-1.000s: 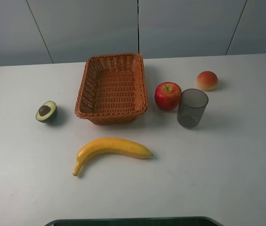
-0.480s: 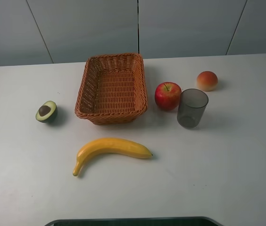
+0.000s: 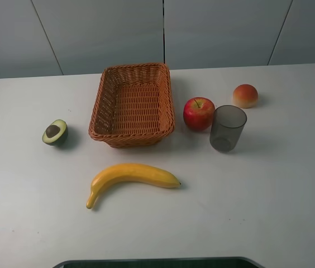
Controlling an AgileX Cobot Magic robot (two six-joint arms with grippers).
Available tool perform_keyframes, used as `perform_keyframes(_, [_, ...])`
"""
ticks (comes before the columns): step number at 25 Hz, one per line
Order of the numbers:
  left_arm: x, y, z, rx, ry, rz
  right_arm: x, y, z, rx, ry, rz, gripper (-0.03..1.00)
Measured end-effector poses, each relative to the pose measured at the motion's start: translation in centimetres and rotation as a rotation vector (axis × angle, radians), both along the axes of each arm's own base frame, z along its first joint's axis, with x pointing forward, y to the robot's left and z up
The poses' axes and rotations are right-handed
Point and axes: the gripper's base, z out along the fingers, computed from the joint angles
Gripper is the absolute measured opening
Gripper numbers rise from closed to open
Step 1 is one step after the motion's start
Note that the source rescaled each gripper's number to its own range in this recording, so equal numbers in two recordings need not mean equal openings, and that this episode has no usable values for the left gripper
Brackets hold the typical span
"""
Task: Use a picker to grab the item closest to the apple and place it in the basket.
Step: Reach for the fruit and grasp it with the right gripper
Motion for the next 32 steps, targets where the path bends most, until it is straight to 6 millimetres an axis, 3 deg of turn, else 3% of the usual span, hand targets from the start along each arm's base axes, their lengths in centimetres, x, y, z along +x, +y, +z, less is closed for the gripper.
perform_keyframes(5, [0.0,0.0,0.0,0.0,0.0,0.0,0.7,0.1,1.5,0.006,0.08,0.008,1.0])
perform_keyframes(13, [0.0,0.0,0.0,0.0,0.0,0.0,4.4,0.0,5.0,0.025,0.142,-0.007,1.0])
perform_keyframes(20, [0.0,0.0,0.0,-0.002,0.0,0.001,8.6,0.1,4.5,0.033,0.266,0.002,1.0])
perform_keyframes(23, [0.0,0.0,0.0,-0.002,0.0,0.001,10.7,0.7,3.8,-0.013,0.34,0.088,1.0])
perform_keyframes(32, [0.0,0.0,0.0,-0.002,0.0,0.001,18.2,6.5,1.4,-0.202,0.568,0.472,1.0])
